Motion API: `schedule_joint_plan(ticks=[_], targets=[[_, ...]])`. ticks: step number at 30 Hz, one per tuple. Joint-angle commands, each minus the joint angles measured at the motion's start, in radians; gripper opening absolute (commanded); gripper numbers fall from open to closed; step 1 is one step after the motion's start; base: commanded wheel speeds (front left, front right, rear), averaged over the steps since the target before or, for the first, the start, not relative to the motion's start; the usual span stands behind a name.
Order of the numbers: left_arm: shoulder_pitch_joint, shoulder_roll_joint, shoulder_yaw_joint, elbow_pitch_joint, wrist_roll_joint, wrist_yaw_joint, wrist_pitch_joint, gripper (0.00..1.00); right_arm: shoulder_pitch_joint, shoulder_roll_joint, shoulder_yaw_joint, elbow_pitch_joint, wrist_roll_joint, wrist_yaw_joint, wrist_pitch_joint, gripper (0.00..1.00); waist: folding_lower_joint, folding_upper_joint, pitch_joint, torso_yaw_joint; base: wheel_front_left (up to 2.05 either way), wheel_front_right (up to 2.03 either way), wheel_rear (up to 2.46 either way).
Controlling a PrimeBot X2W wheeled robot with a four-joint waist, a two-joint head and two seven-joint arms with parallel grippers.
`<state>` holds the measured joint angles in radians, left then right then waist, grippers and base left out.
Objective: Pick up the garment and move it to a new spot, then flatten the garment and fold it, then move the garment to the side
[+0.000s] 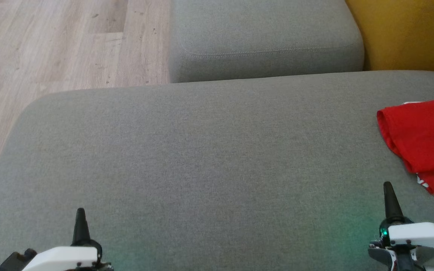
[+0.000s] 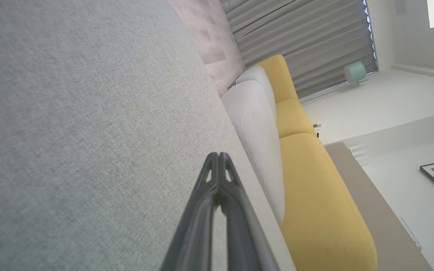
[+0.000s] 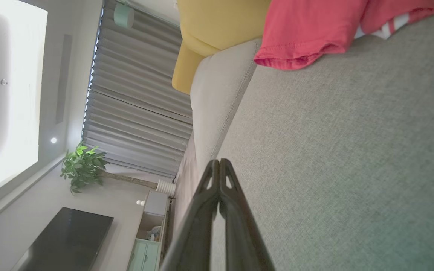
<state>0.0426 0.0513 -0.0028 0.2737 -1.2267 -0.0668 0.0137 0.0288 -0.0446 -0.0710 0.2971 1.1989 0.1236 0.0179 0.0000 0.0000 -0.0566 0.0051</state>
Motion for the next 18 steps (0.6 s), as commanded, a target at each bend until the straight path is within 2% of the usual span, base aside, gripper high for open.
schedule_joint_plan(ticks=[1,18], targets=[[-0.064,0.0,0.031,-0.029,-0.025,-0.009,0.008,0.0,-0.059,-0.005,0.01,-0.041,0.029,0.005,0.006,0.0,0.0,0.0,0.002,0.0,0.0,0.0,0.0],[-0.111,0.0,0.078,-0.029,-0.219,-0.039,0.058,0.0,-0.101,-0.006,-0.019,-0.047,0.236,0.006,0.055,0.0,0.0,0.0,0.033,-0.003,0.0,0.0,0.0]])
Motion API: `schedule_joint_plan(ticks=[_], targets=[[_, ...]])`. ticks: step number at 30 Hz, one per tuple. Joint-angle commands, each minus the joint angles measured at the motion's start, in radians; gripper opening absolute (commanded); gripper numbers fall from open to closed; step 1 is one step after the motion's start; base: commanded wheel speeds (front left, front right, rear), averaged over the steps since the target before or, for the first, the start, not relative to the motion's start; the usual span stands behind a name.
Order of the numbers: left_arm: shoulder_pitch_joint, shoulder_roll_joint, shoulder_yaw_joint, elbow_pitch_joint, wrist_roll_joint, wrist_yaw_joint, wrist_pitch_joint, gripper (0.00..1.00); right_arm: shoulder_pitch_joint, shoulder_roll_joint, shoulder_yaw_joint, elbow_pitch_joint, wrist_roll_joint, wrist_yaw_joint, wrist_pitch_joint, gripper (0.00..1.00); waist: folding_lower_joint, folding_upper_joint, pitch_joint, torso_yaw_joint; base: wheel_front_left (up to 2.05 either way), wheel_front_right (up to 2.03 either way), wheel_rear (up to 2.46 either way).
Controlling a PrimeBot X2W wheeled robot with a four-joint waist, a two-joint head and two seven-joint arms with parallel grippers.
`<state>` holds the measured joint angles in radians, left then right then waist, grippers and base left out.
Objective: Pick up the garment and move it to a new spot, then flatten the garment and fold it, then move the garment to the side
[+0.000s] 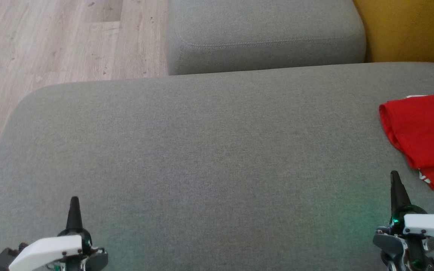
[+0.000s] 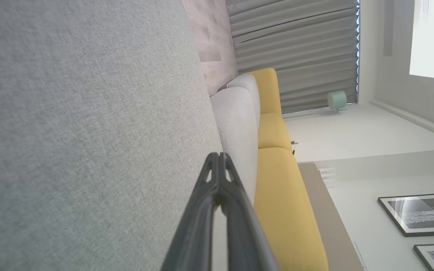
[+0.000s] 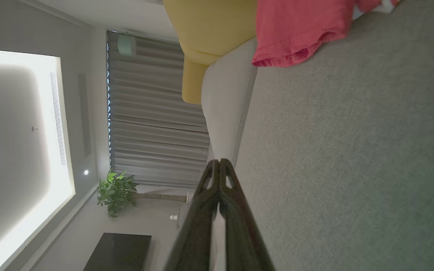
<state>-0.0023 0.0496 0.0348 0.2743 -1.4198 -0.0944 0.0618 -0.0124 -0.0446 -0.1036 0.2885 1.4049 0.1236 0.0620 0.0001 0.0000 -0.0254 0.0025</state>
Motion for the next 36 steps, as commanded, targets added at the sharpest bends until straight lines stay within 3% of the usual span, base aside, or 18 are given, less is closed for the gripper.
schedule_joint_plan(ticks=[1,15,36], targets=[[-0.069,0.001,0.043,-0.029,-0.038,-0.013,0.012,0.0,-0.063,-0.006,0.012,-0.039,0.042,0.006,0.013,0.0,0.0,0.0,0.004,0.0,0.0,0.0,0.0],[-0.105,0.001,0.078,-0.029,-0.186,-0.036,0.051,0.0,-0.095,-0.006,-0.01,-0.044,0.2,0.007,0.051,0.0,-0.0001,0.0,0.028,-0.002,0.0,0.0,0.0],[-0.106,0.001,0.079,-0.029,-0.189,-0.036,0.051,0.0,-0.096,-0.006,-0.011,-0.044,0.203,0.007,0.052,0.0,-0.0001,0.0,0.029,-0.002,0.0,0.0,0.0]])
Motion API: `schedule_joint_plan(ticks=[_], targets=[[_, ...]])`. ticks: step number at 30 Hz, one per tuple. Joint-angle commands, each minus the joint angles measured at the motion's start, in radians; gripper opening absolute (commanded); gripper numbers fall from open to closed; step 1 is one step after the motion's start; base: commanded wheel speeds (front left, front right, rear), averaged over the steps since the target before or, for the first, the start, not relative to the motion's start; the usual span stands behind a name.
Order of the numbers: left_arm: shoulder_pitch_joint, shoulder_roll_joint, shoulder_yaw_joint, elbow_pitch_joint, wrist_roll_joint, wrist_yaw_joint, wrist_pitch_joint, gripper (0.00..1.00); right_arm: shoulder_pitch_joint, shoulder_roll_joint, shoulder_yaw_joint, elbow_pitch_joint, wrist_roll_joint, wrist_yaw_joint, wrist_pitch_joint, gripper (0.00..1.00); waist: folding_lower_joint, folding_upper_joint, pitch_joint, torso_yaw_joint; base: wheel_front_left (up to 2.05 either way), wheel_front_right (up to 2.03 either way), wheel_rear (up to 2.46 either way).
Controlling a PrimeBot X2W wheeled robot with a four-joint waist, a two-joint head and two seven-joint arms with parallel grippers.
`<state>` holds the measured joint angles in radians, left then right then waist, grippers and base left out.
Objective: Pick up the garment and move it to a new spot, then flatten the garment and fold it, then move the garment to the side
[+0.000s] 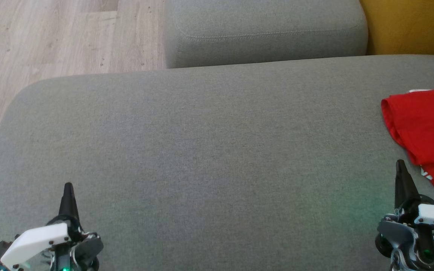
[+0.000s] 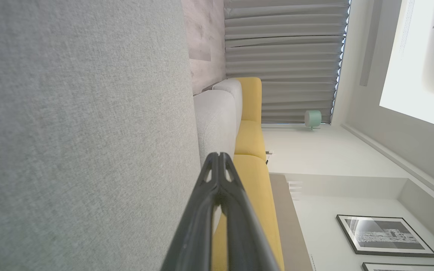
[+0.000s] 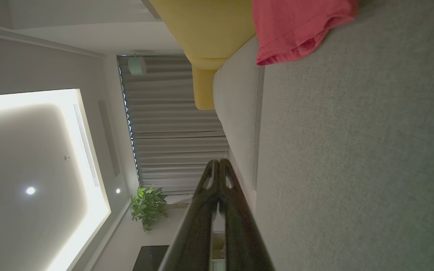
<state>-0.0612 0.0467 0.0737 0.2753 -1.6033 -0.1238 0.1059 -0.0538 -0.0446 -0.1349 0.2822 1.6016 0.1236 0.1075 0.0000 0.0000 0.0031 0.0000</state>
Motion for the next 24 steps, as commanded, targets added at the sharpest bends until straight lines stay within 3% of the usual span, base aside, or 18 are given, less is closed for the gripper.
schedule_joint_plan(ticks=[1,24], targets=[[-0.047,0.004,0.04,-0.03,-0.005,-0.007,0.007,0.0,-0.054,-0.006,0.02,-0.037,0.006,0.007,0.006,0.0,0.0,0.0,0.0,0.0,0.0,0.0,0.0],[-0.047,0.004,0.04,-0.03,-0.005,-0.007,0.007,0.0,-0.054,-0.006,0.02,-0.037,0.006,0.007,0.006,0.0,0.0,0.0,0.0,0.0,0.0,0.0,0.0]])
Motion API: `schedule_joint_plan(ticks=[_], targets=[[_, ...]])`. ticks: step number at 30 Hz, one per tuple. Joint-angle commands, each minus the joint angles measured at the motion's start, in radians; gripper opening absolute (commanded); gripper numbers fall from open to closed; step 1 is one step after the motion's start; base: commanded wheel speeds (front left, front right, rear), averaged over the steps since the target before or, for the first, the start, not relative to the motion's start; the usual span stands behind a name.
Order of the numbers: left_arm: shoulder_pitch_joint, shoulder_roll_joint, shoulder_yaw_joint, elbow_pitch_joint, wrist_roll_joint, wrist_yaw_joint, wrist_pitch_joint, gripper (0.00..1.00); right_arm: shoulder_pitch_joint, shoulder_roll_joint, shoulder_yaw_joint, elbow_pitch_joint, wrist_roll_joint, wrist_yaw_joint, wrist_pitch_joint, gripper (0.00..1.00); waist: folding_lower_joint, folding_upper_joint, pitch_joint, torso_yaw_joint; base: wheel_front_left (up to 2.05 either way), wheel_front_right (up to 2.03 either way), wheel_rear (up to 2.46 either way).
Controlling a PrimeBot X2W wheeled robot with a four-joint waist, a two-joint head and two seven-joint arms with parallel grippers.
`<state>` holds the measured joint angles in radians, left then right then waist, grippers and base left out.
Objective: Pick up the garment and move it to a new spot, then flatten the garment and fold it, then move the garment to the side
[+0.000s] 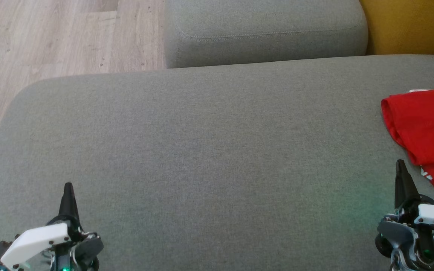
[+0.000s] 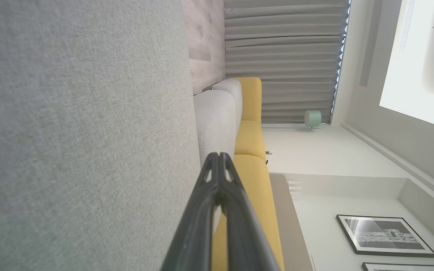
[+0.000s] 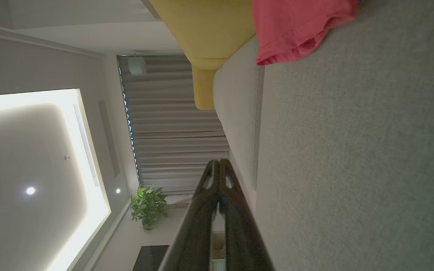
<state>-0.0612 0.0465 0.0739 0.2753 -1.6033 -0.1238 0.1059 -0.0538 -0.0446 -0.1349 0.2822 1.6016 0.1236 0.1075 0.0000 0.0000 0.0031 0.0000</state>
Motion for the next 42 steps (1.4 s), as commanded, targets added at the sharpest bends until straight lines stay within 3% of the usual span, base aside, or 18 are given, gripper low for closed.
schedule_joint_plan(ticks=[1,42], targets=[[-0.047,0.004,0.04,-0.03,-0.005,-0.007,0.007,0.0,-0.054,-0.006,0.02,-0.037,0.006,0.007,0.006,0.0,0.0,0.0,0.0,0.0,0.0,0.0,0.0],[-0.047,0.004,0.04,-0.03,-0.005,-0.007,0.007,0.0,-0.054,-0.006,0.02,-0.037,0.006,0.007,0.007,0.0,0.0,0.0,0.0,0.0,0.0,0.0,0.0]])
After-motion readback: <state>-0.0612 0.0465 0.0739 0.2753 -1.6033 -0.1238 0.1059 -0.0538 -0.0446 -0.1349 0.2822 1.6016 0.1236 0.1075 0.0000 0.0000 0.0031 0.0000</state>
